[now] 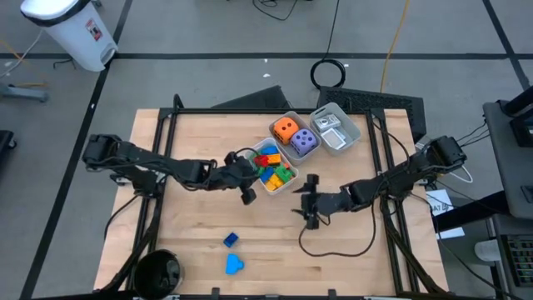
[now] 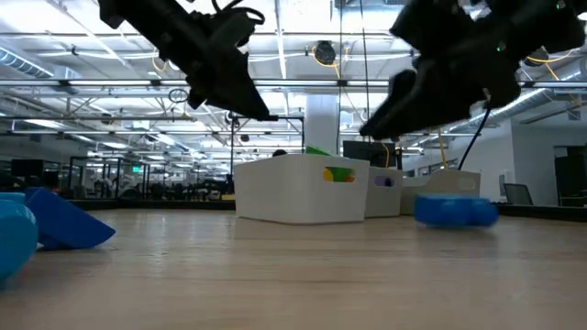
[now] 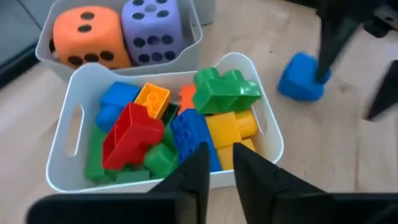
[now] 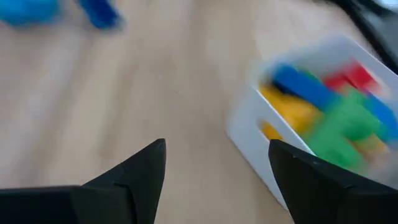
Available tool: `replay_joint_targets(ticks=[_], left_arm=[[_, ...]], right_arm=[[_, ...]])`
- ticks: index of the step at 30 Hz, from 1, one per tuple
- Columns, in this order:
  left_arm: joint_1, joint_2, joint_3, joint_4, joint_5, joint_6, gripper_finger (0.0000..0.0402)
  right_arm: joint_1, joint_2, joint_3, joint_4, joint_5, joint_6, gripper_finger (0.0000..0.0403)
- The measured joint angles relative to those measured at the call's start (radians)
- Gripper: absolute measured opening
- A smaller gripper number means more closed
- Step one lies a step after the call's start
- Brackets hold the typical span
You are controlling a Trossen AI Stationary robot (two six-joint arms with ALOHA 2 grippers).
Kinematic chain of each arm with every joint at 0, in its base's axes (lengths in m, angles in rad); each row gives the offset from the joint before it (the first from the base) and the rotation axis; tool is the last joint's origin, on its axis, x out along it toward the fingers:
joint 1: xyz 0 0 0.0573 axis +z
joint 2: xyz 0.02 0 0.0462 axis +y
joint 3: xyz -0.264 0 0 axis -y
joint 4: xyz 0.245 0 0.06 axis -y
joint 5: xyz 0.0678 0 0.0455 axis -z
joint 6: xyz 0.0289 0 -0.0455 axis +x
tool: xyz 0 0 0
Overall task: Pick & Place Toys
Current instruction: Put the blue game piece into the white bin
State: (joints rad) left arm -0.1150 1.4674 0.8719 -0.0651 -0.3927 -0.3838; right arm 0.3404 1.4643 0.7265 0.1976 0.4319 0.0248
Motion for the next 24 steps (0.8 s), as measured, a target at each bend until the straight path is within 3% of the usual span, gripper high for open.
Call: replay_joint_targets(ticks=[4,10,15,19,24], left_arm=[[0.002,0.016,0.0,-0.009,0.011,-0.06,0.0105],[-0.018,0.017,0.0,-0.011,0.054,-0.097,0.0127],[-0.033,0.017,0.001,0.027,0.054,-0.097,0.0129],[-0.043,0.017,0.001,0.032,0.054,-0.097,0.0129],[-0.044,0.017,0.001,0.056,0.052,-0.094,0.0129]], right_arm=[[0.003,-0.027,0.0,-0.121,0.09,0.086,0.0256],[0.05,-0.08,-0.002,-0.363,0.035,0.223,0.0256],[0.074,-0.114,0.0,-0.564,0.035,0.454,0.0256],[0.074,-0.16,0.0,-0.715,0.017,0.727,0.0256],[0.073,-0.172,0.0,-0.793,-0.042,0.961,0.0256]])
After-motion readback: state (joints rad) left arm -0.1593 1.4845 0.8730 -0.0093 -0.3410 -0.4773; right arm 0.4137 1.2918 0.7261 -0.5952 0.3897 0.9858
